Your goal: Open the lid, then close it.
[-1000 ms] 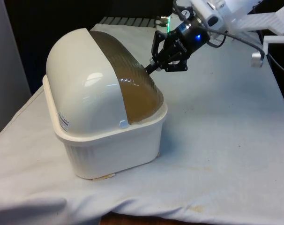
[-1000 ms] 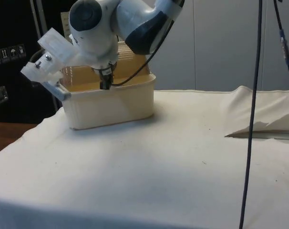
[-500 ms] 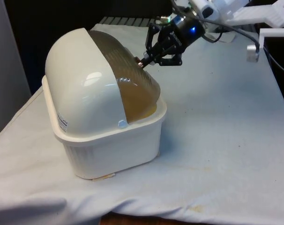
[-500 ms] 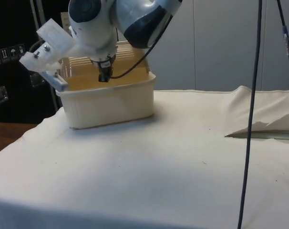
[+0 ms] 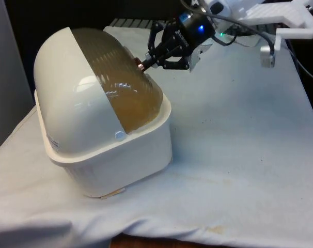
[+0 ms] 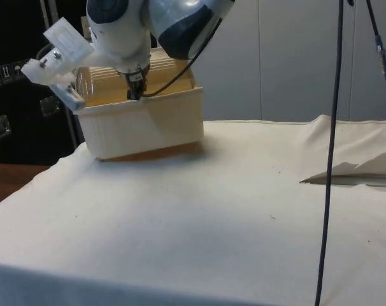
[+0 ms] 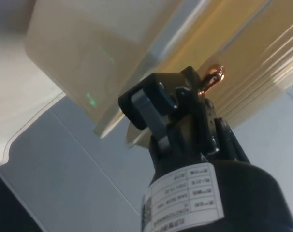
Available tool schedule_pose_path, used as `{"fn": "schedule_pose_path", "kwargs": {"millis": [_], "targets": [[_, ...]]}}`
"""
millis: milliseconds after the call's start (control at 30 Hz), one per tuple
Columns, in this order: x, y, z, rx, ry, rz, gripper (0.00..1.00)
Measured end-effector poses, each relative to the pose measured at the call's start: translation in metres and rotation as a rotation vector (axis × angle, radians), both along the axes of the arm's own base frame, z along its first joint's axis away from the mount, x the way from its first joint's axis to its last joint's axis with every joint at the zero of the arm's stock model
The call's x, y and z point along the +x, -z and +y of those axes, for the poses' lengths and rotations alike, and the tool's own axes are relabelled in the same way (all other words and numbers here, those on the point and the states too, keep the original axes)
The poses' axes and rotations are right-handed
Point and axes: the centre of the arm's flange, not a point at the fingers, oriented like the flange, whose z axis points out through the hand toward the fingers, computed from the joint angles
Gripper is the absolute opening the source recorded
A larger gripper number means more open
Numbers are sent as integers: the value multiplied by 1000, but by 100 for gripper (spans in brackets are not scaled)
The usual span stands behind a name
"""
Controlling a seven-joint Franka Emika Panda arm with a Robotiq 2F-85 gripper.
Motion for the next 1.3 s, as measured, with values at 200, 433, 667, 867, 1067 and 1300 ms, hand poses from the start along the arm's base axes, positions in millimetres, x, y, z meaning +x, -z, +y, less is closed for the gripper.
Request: {"fn": "schedule_pose_path", "kwargs": {"millis": [200,433,667,867,1067,1300], "targets": [[1,-20,-6,-5,9,-27,0],[1,-37,-13,-9,19,-53,0],[4,-48,-24,-14,34,-72,0],[8,-54,-32,-17,43,-82,0],[13,-66,-47,-24,59,-102,0],[9,-81,-51,-25,68,-124,0]]}}
